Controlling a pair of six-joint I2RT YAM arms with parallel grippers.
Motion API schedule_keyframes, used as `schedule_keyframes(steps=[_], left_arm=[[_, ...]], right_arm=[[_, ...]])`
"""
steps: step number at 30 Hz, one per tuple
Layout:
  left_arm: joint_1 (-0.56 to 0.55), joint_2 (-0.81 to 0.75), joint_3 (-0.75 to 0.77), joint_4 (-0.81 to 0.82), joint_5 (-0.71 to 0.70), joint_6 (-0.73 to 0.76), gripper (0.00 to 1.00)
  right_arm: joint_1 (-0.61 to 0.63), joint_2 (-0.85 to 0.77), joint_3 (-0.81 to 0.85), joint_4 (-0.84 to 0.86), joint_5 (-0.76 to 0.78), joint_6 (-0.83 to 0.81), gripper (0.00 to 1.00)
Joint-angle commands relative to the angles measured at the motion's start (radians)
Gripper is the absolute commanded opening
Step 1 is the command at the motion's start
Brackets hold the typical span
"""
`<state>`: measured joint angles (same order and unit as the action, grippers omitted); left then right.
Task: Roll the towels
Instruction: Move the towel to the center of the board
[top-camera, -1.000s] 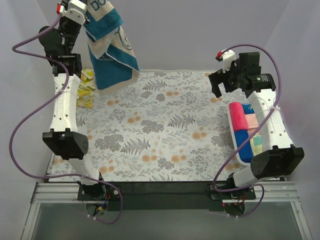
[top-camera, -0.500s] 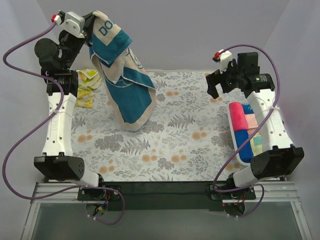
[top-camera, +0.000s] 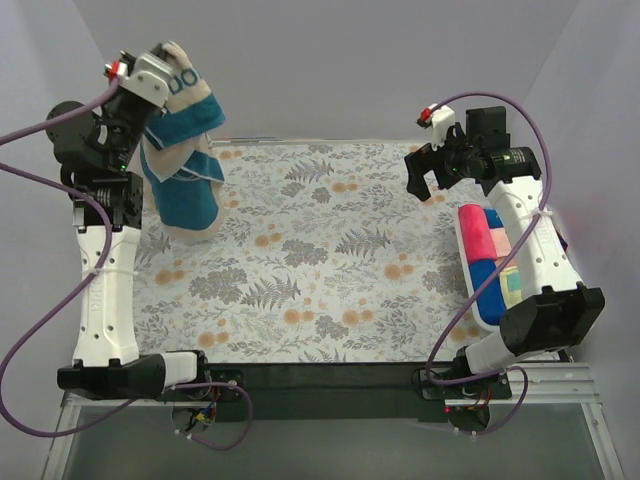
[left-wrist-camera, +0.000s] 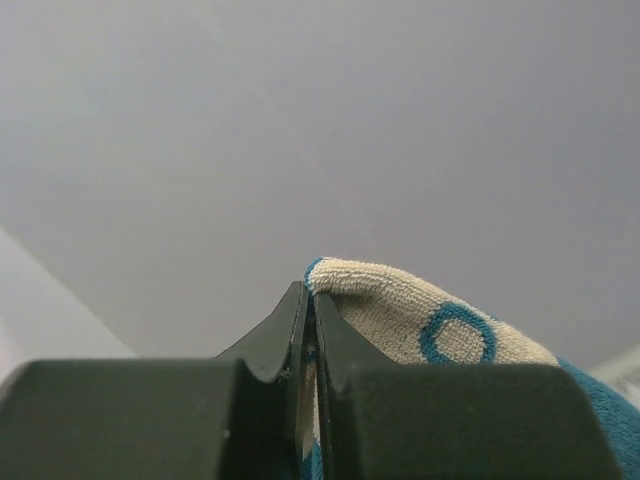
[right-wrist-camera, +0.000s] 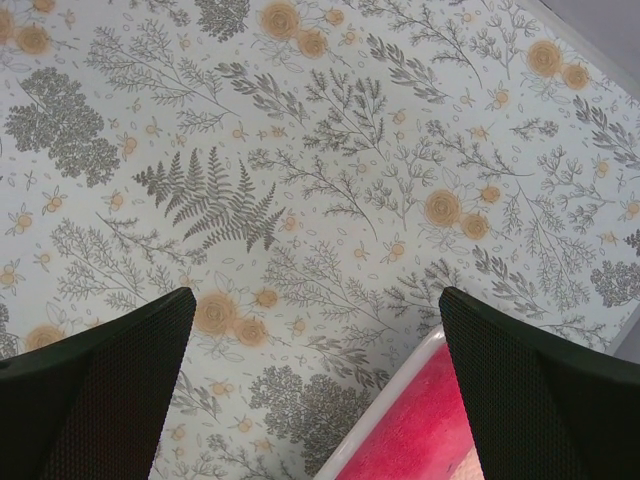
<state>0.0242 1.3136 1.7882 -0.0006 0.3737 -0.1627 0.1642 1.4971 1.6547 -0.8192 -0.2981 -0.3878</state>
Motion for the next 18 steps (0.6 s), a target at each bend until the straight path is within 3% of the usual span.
schedule_keyframes(steps=[1,5,6,9,11,13,14,15,16,18], left_arm=[[-0.047,-0.079,-0.151,-0.111,0.206,0.103,0.0],[-0.187,-0.131,-0.326,-0.18,0.301,0.149,0.0],[-0.27,-0.125,-0.358,-0.194,0.31,0.149,0.0],[-0.441,-0.033,-0.366,-0.24,0.28,0.118,0.0],[-0.496,0.053,-0.32,-0.246,0.301,0.065,0.0],[-0.569,0.2,-0.236,-0.275,0.329,-0.001,0.07],[-0.596,0.243,-0.205,-0.288,0.333,-0.023,0.14],[-0.599,0.322,-0.181,-0.321,0.349,-0.055,0.45],[-0.599,0.347,-0.14,-0.335,0.355,-0.067,0.63],[-0.595,0.371,-0.113,-0.366,0.326,-0.084,0.75]], right_arm=[[0.006,0.008,0.014,0.011,-0.016,0.017,0.98],[0.006,-0.011,-0.021,0.006,0.008,0.006,0.98],[0.006,-0.017,-0.027,0.003,0.014,0.004,0.98],[0.006,-0.032,-0.047,-0.011,0.033,-0.003,0.98],[0.008,-0.04,-0.056,-0.017,0.043,-0.005,0.99],[0.006,-0.05,-0.073,-0.023,0.042,-0.006,0.98],[0.005,-0.052,-0.079,-0.024,0.042,-0.013,0.98],[0.006,-0.054,-0.091,-0.032,0.039,-0.017,0.98],[0.006,-0.055,-0.095,-0.037,0.037,-0.023,0.98],[0.006,-0.051,-0.095,-0.06,0.031,-0.043,0.98]])
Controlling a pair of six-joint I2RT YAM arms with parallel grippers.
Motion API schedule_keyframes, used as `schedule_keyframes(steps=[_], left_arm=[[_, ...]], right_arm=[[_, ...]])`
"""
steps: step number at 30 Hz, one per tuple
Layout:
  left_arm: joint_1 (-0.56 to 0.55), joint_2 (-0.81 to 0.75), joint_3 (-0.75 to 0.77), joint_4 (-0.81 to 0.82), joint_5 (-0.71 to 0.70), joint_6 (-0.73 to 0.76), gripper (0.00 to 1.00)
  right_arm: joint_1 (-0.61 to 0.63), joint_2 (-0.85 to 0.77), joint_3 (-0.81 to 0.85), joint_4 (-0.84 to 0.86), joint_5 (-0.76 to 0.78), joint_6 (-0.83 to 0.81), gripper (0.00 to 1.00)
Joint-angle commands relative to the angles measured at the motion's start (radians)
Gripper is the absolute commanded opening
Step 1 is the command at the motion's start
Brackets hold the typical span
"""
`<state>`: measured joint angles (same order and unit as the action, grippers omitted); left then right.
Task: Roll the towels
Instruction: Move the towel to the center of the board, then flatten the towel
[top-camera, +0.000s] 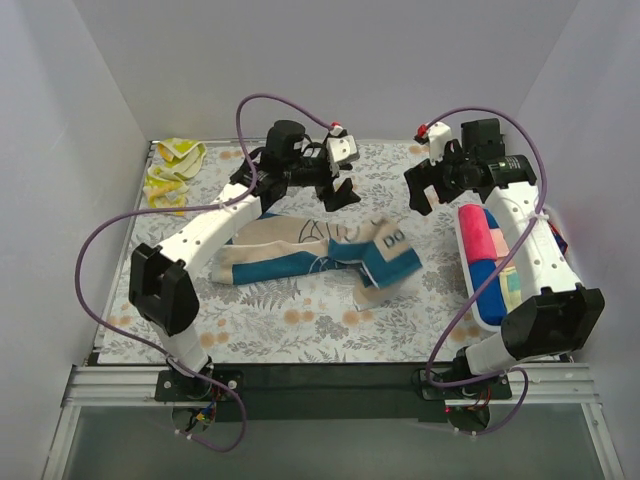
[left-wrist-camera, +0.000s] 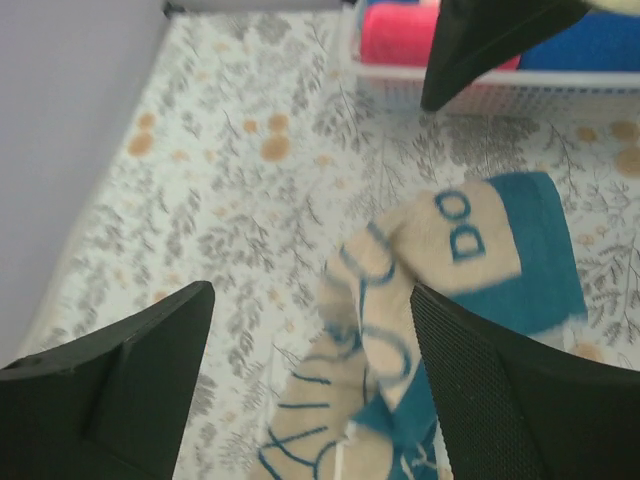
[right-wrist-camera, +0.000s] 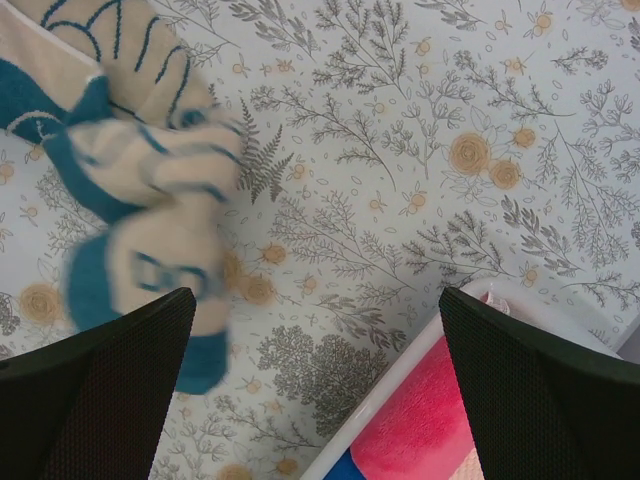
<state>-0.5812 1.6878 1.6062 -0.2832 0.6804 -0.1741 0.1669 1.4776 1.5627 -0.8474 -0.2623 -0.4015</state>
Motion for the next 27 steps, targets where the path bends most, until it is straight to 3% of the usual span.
schedule_keyframes(steps=[1,5,6,8,13,16,20,27], left_arm=[[0.017,-0.019,0.076,-0.108,0.007,-0.067,0.76],[0.121,-0.118,0.018,-0.163,0.054,-0.053,0.76],[0.192,-0.138,0.008,-0.194,0.074,-0.044,0.74],[0.268,-0.172,-0.009,-0.331,0.1,0.026,0.69],[0.492,-0.191,-0.092,-0.65,0.018,0.241,0.63],[0.615,-0.18,-0.144,-0.749,-0.005,0.335,0.63],[0.681,-0.175,-0.232,-0.752,-0.065,0.367,0.64],[0.689,-0.152,-0.278,-0.761,-0.111,0.367,0.65]], right_arm=[[0.003,-0.022,0.0,-0.042,-0.009,-0.039,0.98],[0.023,0.009,-0.003,-0.09,-0.026,-0.088,0.98],[0.048,0.022,-0.007,-0.102,-0.022,-0.109,0.98],[0.081,0.036,-0.032,-0.119,0.01,-0.128,0.98],[0.215,0.101,-0.11,-0.182,0.061,-0.198,0.69],[0.291,0.101,-0.174,-0.194,0.072,-0.215,0.57],[0.384,0.088,-0.327,-0.087,0.185,-0.16,0.54],[0.382,0.005,-0.486,-0.047,0.302,-0.117,0.47]])
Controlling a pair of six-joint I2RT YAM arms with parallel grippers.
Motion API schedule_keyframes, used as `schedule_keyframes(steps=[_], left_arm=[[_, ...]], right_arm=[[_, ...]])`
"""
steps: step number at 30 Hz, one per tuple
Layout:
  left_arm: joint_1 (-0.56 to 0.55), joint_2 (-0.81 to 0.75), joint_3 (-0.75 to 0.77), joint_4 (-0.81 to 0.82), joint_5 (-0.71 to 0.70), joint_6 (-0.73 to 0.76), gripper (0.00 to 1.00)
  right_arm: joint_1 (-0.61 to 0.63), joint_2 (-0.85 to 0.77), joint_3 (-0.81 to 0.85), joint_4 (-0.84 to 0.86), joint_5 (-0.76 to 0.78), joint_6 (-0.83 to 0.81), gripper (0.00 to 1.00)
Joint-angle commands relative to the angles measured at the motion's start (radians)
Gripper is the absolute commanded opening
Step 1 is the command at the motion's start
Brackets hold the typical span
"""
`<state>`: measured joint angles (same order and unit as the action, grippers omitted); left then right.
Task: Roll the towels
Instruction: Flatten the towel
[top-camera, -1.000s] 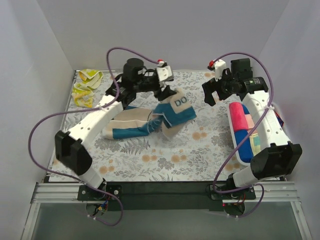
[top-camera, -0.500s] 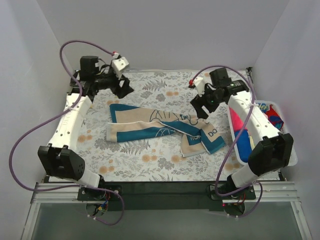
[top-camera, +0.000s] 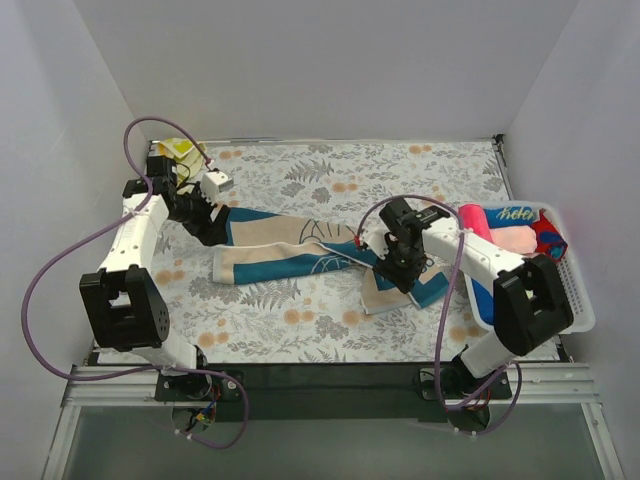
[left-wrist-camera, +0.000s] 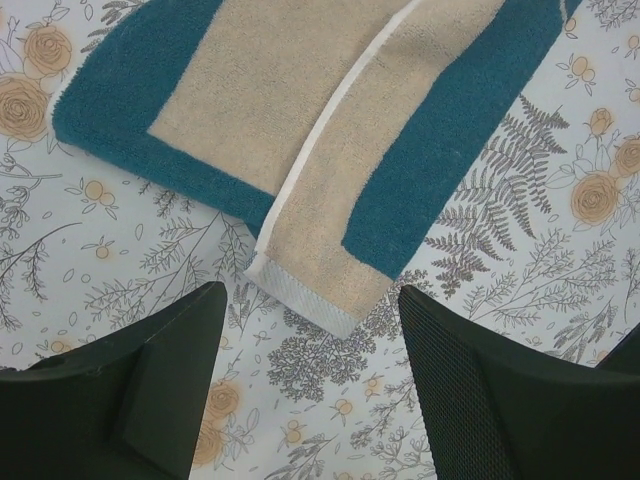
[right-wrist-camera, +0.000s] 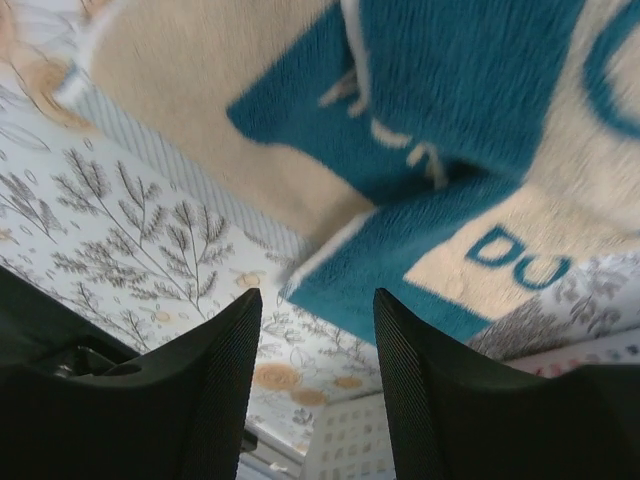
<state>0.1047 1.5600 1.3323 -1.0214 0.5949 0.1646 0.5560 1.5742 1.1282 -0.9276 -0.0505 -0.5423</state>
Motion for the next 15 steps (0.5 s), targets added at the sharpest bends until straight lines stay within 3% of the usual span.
schedule_keyframes(steps=[1,15], left_arm=[[0.003,-0.028,-0.004,-0.011,-0.027,0.024,0.65],[0.004,0.026,0.041,-0.003,-0.044,-0.005,0.66]], right_arm=[[-0.007,-0.106,-0.092,0.033,0.101,0.027,0.47],[-0.03,-0.161,-0.272,0.128,0.098,0.062,0.42]])
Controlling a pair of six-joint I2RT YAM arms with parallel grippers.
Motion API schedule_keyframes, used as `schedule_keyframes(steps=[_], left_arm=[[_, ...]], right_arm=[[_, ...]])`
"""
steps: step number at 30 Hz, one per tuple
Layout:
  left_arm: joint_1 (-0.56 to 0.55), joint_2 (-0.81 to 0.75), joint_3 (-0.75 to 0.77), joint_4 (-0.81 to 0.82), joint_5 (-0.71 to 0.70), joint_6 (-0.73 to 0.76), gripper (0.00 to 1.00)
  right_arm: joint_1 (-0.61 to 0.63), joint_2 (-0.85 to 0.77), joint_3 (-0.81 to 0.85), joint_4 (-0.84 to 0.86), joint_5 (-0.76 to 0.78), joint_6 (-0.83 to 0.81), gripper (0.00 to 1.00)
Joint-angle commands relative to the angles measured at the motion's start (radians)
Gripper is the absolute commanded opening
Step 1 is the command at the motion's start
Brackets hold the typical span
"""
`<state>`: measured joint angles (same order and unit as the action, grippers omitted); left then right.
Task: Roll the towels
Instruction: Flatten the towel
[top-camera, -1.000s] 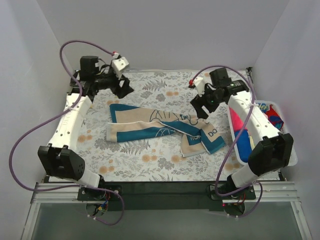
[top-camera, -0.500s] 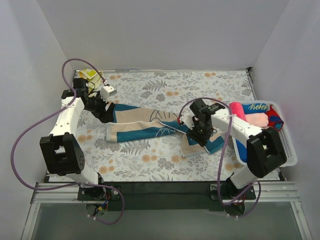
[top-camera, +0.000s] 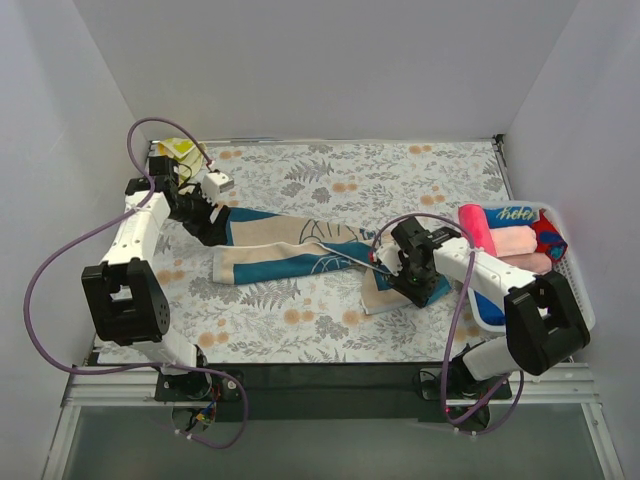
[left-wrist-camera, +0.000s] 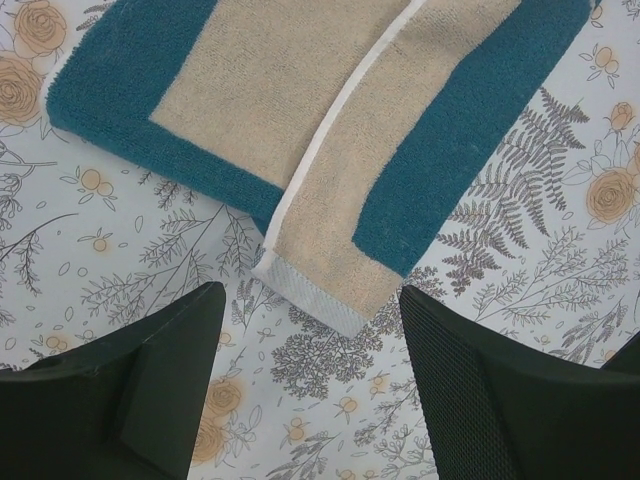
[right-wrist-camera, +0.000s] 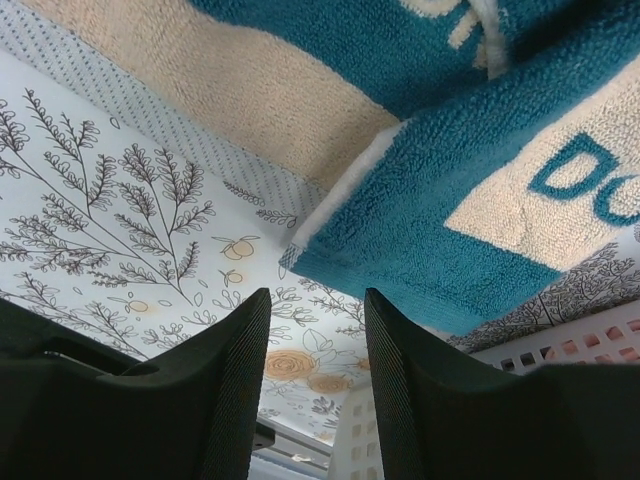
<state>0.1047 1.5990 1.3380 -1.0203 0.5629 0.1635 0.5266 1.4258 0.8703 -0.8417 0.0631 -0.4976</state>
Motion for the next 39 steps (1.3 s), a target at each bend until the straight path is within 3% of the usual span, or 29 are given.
schedule_keyframes(steps=[1,11,23,24,28,29,39], left_arm=[[0.004,-0.011,0.038,-0.001,-0.014,-0.008,0.66],[0.004,0.009,0.053,-0.001,-0.02,-0.021,0.66],[0.013,0.018,0.044,0.017,-0.029,-0.036,0.67],[0.013,0.021,0.044,0.019,-0.031,-0.035,0.68],[0.016,0.024,0.041,0.025,-0.02,-0.018,0.66],[0.02,0.026,0.041,0.022,-0.014,-0.01,0.66],[0.027,0.114,0.053,-0.054,0.049,0.033,0.63]], right_arm=[[0.0,-0.008,-0.013,0.046,-0.01,0.019,0.41],[-0.002,0.067,-0.014,0.03,-0.042,0.011,0.33],[0.0,0.16,-0.034,0.035,0.003,0.011,0.4],[0.0,0.165,-0.042,0.036,0.012,0.013,0.38],[0.0,0.154,-0.025,0.041,0.02,0.033,0.05],[0.0,0.148,-0.019,0.038,0.017,0.036,0.02],[0.0,0.033,0.009,-0.005,0.012,-0.002,0.01]])
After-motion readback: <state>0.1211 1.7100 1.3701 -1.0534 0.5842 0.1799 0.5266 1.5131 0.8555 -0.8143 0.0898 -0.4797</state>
